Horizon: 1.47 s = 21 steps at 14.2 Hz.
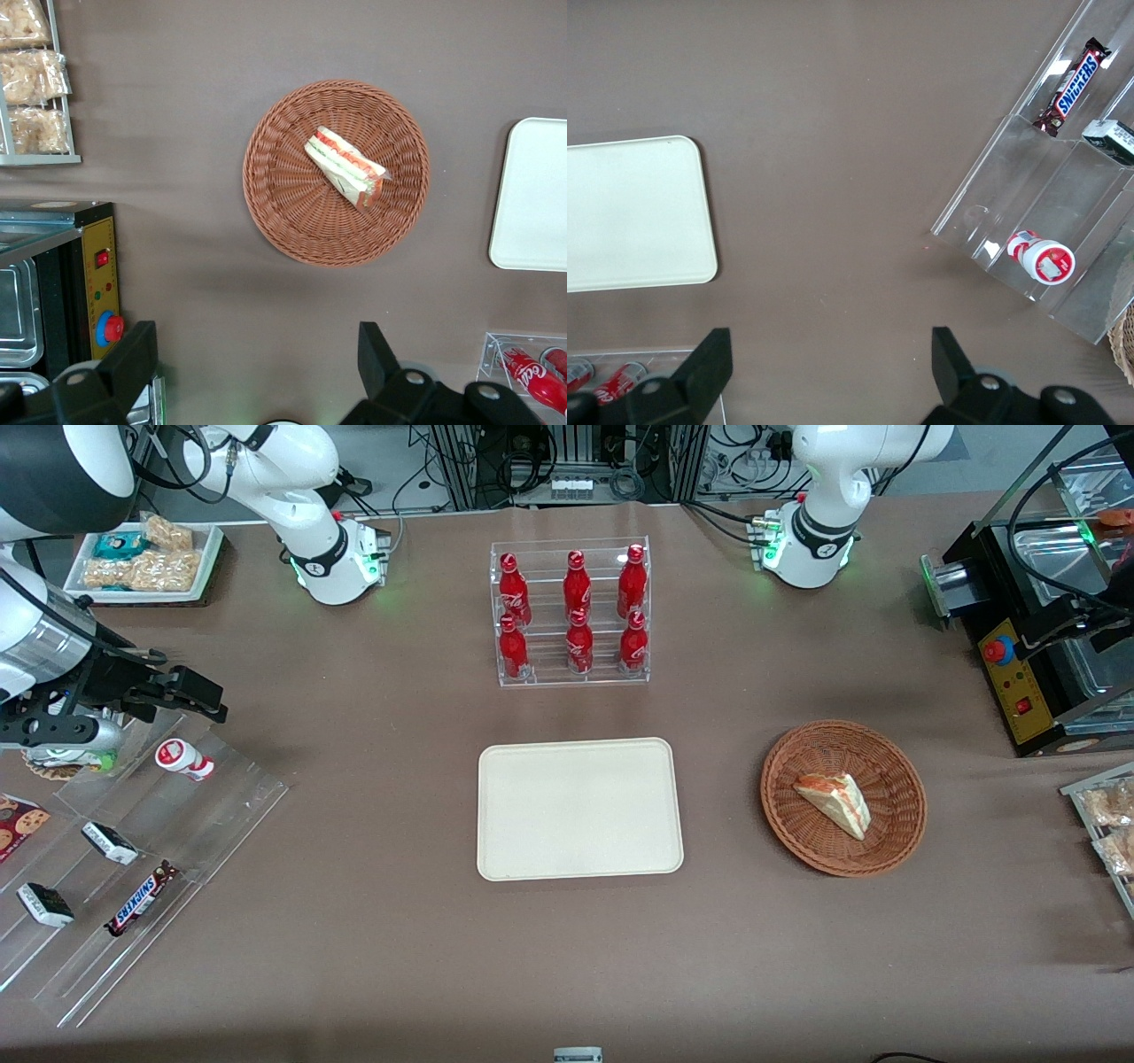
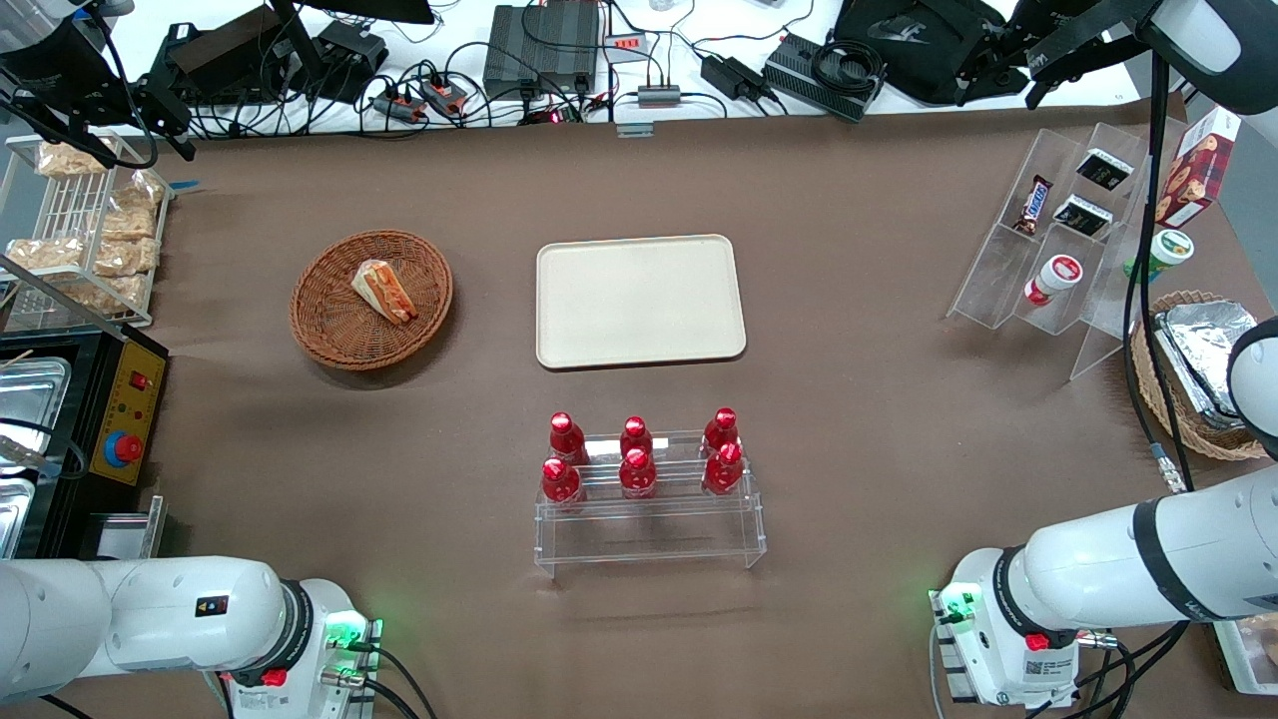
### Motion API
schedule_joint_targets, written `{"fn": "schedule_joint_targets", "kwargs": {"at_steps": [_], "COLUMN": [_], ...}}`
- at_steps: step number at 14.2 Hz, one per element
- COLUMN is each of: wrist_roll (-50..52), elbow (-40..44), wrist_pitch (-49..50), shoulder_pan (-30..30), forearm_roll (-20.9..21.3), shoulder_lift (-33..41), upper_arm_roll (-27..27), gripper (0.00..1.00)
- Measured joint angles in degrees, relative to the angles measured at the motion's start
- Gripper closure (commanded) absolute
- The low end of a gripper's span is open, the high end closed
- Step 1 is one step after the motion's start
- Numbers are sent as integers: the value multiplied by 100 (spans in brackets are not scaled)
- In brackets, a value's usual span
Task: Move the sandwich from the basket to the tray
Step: 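Lower the left gripper into the wicker basket and grasp the wrapped sandwich, then lift the sandwich with the left gripper and carry it over the cream tray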
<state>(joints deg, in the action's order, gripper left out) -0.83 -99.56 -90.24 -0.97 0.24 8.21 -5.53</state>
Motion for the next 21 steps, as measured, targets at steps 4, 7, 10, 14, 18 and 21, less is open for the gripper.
{"fn": "schedule_joint_targets", "kwargs": {"at_steps": [4,7,10,14,18,21], "wrist_roll": [-7,316,1633,3865,4473,4508], "elbow": [-27,-397,-1070,-1895,-2145,-2162], "wrist_pitch": [-9,-807,-2256,-3889,-4452,-4773], "shoulder_pan": [46,129,321,724,854,853], "forearm_roll": [176,174,114,108,108,108], "shoulder_lift": [-86,-641,-1355,-1722,-2125,-2567], "upper_arm_roll": [200,244,299,386,393,387], "gripper": [0,0,0,0,0,65]}}
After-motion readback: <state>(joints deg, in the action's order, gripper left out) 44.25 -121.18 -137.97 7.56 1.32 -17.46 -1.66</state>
